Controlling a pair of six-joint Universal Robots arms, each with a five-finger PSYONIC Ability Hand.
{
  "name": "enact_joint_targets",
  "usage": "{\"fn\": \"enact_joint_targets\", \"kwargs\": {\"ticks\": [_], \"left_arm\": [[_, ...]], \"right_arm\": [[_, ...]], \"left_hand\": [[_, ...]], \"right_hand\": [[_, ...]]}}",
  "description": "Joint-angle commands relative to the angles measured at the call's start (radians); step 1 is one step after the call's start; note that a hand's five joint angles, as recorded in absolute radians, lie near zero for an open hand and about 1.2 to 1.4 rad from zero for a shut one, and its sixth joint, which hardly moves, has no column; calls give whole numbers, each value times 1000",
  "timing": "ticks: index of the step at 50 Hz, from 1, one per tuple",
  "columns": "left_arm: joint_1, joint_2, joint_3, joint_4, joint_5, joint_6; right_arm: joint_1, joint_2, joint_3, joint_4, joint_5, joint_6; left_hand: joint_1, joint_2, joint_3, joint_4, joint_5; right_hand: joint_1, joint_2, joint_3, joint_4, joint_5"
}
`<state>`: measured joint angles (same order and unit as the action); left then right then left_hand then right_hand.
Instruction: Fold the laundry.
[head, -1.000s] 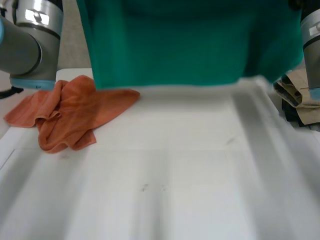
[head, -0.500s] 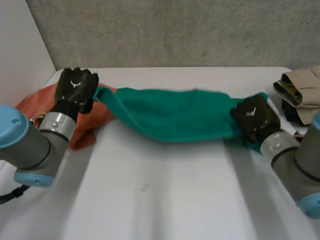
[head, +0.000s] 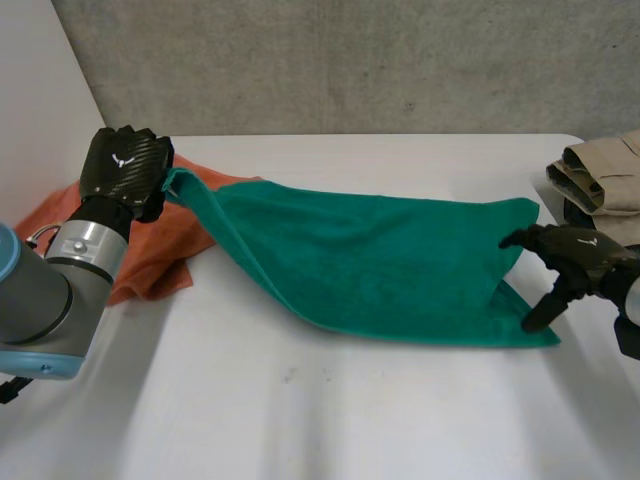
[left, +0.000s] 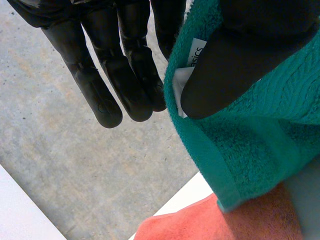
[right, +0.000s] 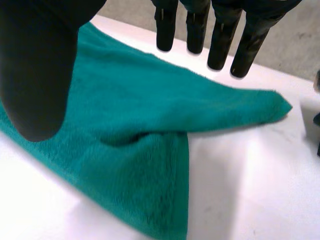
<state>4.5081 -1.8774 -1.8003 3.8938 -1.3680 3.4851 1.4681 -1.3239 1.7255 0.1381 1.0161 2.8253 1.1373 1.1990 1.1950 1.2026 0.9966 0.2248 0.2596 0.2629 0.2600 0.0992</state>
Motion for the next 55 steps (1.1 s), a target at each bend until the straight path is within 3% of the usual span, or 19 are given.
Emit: {"fn": "enact_joint_targets", "kwargs": {"ticks": [1,9,15,17,18,19,26,31,34,41,44,47,50,55], "left_arm": [[-10,3,-7,-1,0,2],[-9,-5,-5,-1,0,3],[-10,-6,-7,-1,0,3],[-12,-6,-8,-1,0,3],[-12,-6,-8,-1,0,2],[-12,-5,-8,-2,0,2],[-15,50,-21,-94,-2,5],[-14,138,-47,-226,0,15],[-1,231,-80,-339,1,17],[91,408,-189,-612,4,92],[141,448,-235,-738,12,192],[164,452,-275,-815,58,267],[154,445,-291,-821,107,278],[151,352,-265,-742,138,267]], "right_arm": [[-31,98,6,-3,-19,-124],[-31,158,31,-28,-22,-270],[-29,187,34,-101,-21,-270],[-23,199,32,-118,-21,-270],[-15,206,28,-133,-22,-270],[-9,206,26,-140,-22,-270],[1,170,34,-147,-4,-271],[-9,11,43,-106,22,-290],[-11,-89,35,16,44,-348],[-84,-250,38,369,102,-719],[-94,-264,40,483,157,-857],[-84,-250,36,492,170,-853],[-71,-232,32,451,168,-808],[29,-54,-35,298,197,-735]], "left_hand": [[259,197,201,194,225],[259,197,201,194,225],[259,197,201,194,225],[259,197,201,194,225],[259,197,201,194,225],[259,197,201,194,225],[259,197,201,194,225],[259,197,201,194,225],[259,197,201,194,225],[259,197,201,194,225],[259,197,201,194,225],[259,197,201,194,225],[259,197,201,194,225],[259,197,201,194,225]], "right_hand": [[221,187,183,186,172],[233,198,195,198,184],[479,445,441,444,430],[628,594,590,593,580],[978,943,940,943,929],[1169,1135,1131,1134,1121],[1171,1137,1133,1136,1123],[1171,1137,1133,1136,1123],[1171,1137,1133,1136,1123],[1171,1137,1133,1136,1123],[1171,1137,1133,1136,1123],[1171,1137,1133,1136,1123],[1171,1137,1133,1136,1123],[1171,1137,1133,1136,1123]]}}
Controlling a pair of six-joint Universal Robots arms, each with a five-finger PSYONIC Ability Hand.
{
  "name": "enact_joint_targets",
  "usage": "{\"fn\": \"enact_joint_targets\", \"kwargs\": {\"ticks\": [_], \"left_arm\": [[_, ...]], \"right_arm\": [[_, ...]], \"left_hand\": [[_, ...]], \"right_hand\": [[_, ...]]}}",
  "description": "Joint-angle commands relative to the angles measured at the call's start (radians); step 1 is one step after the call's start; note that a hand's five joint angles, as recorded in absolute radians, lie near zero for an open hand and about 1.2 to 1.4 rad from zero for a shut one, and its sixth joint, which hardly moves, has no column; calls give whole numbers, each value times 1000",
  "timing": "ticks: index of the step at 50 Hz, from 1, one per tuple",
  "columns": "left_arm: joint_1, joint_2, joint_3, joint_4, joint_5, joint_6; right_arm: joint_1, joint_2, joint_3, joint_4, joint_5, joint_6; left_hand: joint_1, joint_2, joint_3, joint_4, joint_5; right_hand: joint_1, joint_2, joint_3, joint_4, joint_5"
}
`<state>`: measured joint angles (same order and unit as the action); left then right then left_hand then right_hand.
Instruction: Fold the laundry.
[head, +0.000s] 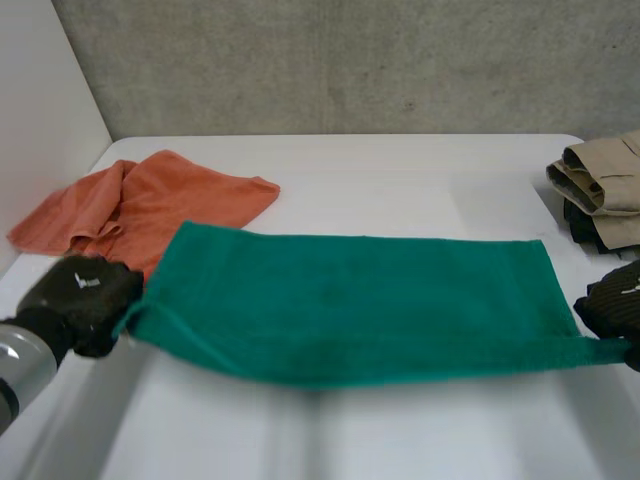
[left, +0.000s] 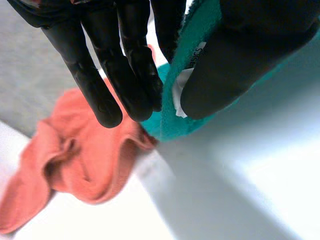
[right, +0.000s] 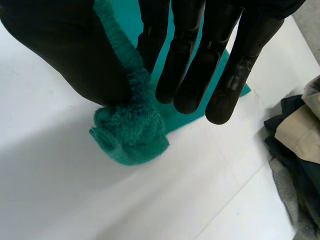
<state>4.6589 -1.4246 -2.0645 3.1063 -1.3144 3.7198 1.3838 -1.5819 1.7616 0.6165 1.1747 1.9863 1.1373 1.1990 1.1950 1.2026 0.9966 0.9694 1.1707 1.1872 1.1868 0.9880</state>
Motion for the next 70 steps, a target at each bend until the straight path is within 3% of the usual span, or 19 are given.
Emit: {"fn": "enact_joint_targets", "kwargs": {"ticks": [1,7,11,16,32,33,34,36,43,49,55,61,70], "left_arm": [[-3,-126,10,67,81,28],[-81,-263,113,167,55,-44],[-104,-364,185,241,-32,-101],[-120,-462,245,356,-167,-144],[-195,-658,414,471,-281,-146],[-197,-669,423,474,-281,-146],[-203,-687,438,477,-279,-143],[-209,-703,452,482,-282,-138],[-218,-718,517,505,-276,-138],[-220,-705,511,505,-272,-133],[-233,-697,494,491,-229,-130],[-258,-701,449,503,-166,-78],[-249,-778,521,594,-155,42]], "right_arm": [[130,229,-88,-202,48,114],[239,374,-239,-323,164,190],[274,491,-336,-398,216,192],[293,589,-448,-463,241,197],[353,856,-721,-627,310,184],[362,875,-734,-645,321,184],[366,881,-735,-656,327,186],[376,887,-737,-682,339,187],[406,820,-685,-761,385,249],[400,671,-578,-756,359,402],[396,585,-499,-744,303,459],[367,570,-400,-713,263,459],[359,611,-427,-712,131,456]], "left_hand": [[259,197,201,194,225],[259,197,201,194,225],[259,197,201,194,225],[259,197,201,194,225],[259,197,201,194,225],[163,102,106,98,130],[-465,-527,-523,-531,-499],[-931,-993,-989,-996,-965],[-962,-1024,-1020,-1027,-996],[-959,-1021,-1017,-1024,-993],[-956,-1018,-1014,-1021,-990],[-947,-1009,-1005,-1013,-981],[-933,-994,-990,-998,-966]], "right_hand": [[427,226,209,209,234],[427,226,209,209,234],[427,226,209,209,234],[427,226,209,209,234],[422,221,204,205,229],[-409,-611,-627,-627,-602],[-795,-996,-1013,-1012,-988],[-795,-996,-1013,-1012,-988],[-795,-996,-1013,-1012,-988],[-795,-996,-1013,-1012,-988],[-795,-996,-1013,-1012,-988],[-795,-996,-1013,-1012,-988],[-795,-996,-1013,-1012,-988]]}}
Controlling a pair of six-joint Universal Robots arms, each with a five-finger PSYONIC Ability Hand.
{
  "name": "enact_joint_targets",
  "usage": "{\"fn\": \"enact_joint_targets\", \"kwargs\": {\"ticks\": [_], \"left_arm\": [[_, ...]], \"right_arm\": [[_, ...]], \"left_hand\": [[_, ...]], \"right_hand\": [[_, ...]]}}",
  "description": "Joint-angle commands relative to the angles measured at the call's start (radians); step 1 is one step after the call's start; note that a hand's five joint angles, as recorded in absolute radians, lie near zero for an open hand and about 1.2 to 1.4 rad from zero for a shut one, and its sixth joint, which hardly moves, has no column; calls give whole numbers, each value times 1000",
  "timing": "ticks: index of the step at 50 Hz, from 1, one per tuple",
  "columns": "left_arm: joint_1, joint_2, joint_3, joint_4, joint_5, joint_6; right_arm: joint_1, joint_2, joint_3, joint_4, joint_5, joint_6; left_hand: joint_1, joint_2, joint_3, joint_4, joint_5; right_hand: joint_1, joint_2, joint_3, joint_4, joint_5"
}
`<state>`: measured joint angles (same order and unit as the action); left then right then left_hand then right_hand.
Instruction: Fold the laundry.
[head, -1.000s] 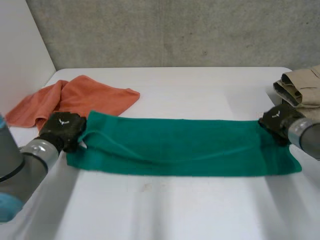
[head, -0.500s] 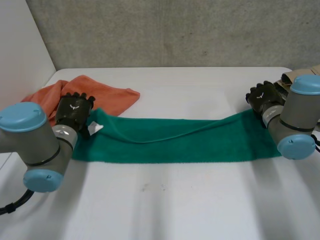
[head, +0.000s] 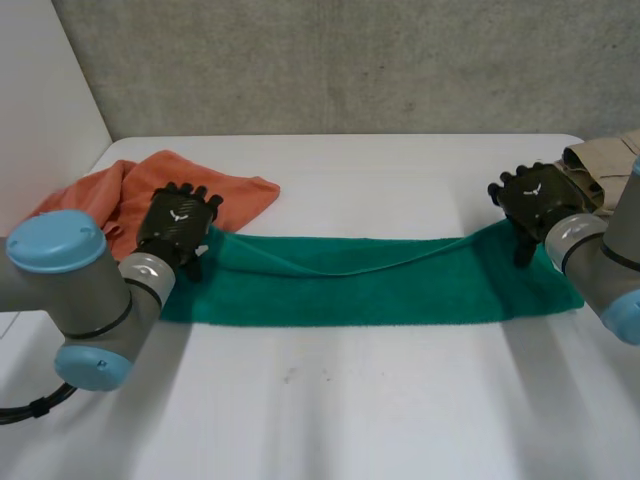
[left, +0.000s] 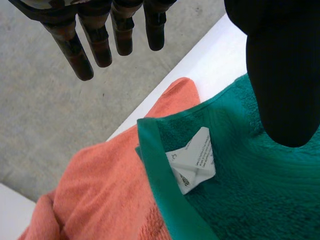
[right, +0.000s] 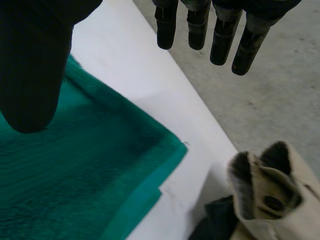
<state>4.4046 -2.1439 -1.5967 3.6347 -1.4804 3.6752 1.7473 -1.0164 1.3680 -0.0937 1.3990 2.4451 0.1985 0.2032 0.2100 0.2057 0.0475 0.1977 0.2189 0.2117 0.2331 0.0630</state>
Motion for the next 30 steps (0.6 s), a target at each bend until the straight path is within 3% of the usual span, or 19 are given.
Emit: {"fn": "enact_joint_targets", "kwargs": {"ticks": [1,16,21,25,30], "left_arm": [[6,-65,63,67,9,89],[-8,-332,443,53,-1,88],[7,-402,598,48,-76,91],[27,-396,630,53,-149,85],[21,-312,540,61,-144,83]], "right_arm": [[-3,68,-49,-3,-100,0],[11,432,-470,-110,-100,3],[11,548,-633,-175,-32,17],[11,549,-623,-270,11,43],[11,473,-534,-321,22,83]], "left_hand": [[6,2,-5,-1,-17],[41,37,30,34,18],[86,81,74,78,62],[86,81,74,78,62],[80,75,68,72,56]], "right_hand": [[-23,-44,-37,-59,-63],[-23,-44,-37,-59,-63],[-23,-44,-37,-59,-63],[-23,-44,-37,-59,-63],[-23,-44,-37,-59,-63]]}}
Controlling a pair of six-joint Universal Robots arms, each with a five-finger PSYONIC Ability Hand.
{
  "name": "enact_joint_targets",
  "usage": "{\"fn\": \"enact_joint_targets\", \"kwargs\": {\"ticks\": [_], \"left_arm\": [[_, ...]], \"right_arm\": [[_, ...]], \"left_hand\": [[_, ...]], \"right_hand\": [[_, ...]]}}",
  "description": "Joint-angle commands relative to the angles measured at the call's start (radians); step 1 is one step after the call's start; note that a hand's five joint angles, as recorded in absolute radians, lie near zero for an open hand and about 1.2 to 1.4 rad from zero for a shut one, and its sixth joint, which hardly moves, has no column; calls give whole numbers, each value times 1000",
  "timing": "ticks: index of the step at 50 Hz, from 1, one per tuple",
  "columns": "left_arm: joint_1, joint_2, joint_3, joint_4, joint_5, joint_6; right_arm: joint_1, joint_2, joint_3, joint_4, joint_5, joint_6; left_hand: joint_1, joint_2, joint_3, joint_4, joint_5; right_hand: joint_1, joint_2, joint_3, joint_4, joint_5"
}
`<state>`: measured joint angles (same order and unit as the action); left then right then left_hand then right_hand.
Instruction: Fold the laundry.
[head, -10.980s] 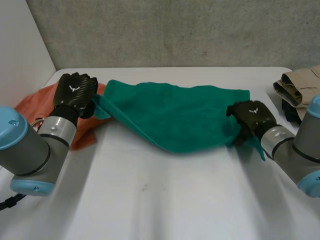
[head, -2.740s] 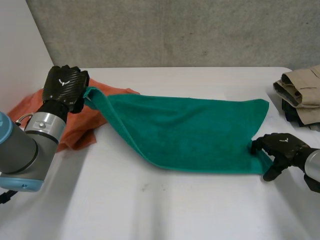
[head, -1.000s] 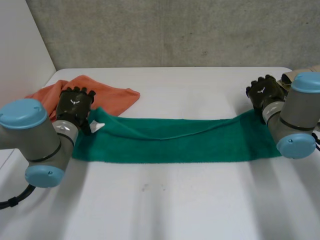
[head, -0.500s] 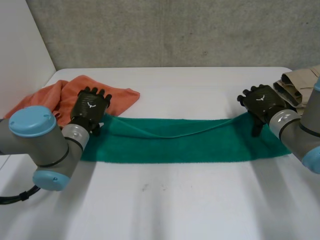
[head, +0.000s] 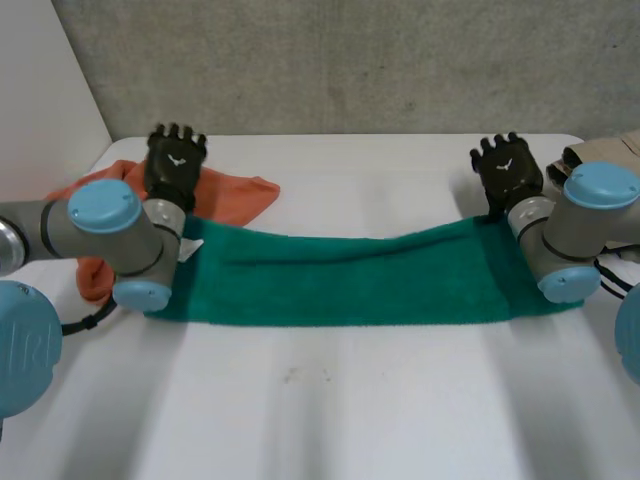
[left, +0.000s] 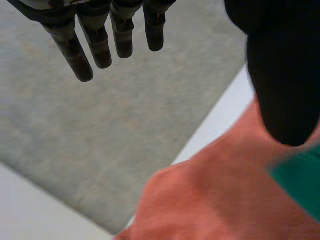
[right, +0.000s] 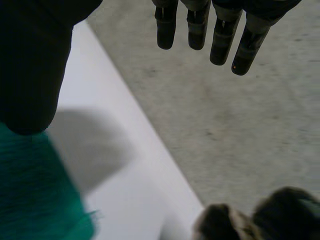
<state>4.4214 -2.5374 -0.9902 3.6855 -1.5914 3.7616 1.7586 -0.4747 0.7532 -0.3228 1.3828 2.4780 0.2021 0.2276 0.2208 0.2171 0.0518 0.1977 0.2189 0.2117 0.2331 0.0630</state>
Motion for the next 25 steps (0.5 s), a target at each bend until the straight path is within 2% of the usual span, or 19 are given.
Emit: {"fn": "enact_joint_targets", "kwargs": {"ticks": [1,6,11,17,25], "left_arm": [[6,98,-83,11,-33,-5],[-13,164,-172,2,-24,-37],[-49,236,-298,-12,33,-85],[-54,376,-479,-28,47,-123],[-56,526,-682,-28,106,-210]], "right_arm": [[-1,-82,93,-91,38,52],[1,-172,175,-41,35,52],[-4,-295,297,121,35,53],[-28,-473,483,258,9,70],[-159,-585,699,409,-99,59]], "left_hand": [[76,50,57,61,52],[79,53,60,64,55],[76,50,57,61,52],[70,45,51,55,46],[53,27,34,38,28]], "right_hand": [[-23,-44,-37,-59,-63],[-23,-44,-37,-59,-63],[-23,-44,-37,-59,-63],[-23,-44,-37,-59,-63],[52,30,38,16,12]]}}
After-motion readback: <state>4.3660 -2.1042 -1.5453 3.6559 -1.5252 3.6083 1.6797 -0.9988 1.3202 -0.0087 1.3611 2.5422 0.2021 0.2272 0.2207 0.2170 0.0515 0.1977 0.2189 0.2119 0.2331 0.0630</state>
